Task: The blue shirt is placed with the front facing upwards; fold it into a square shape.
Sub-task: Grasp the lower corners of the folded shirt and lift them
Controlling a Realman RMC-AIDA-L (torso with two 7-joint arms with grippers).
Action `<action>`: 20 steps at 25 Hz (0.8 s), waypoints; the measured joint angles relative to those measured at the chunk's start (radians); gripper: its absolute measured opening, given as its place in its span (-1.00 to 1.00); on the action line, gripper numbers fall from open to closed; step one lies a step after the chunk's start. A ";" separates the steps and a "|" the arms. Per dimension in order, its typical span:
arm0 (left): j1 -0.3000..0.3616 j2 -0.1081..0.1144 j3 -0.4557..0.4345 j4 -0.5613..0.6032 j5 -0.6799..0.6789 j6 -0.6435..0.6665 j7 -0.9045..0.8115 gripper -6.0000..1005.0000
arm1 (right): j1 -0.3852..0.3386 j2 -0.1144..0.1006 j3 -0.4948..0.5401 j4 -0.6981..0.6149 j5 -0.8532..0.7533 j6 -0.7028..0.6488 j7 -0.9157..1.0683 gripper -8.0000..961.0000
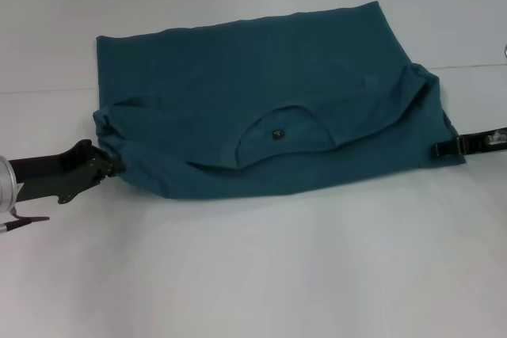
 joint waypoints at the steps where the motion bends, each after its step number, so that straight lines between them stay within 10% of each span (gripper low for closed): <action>1: 0.000 0.000 0.000 0.000 0.000 0.000 0.000 -0.95 | 0.000 0.001 -0.005 0.001 0.000 0.003 0.000 0.19; 15: 0.000 0.000 0.000 0.000 0.000 -0.004 0.000 -0.95 | 0.016 0.000 -0.033 0.040 0.007 0.040 0.033 0.19; 20: 0.000 0.000 0.000 0.000 0.000 -0.002 0.000 -0.95 | 0.022 -0.001 -0.032 0.036 0.007 0.032 0.034 -0.22</action>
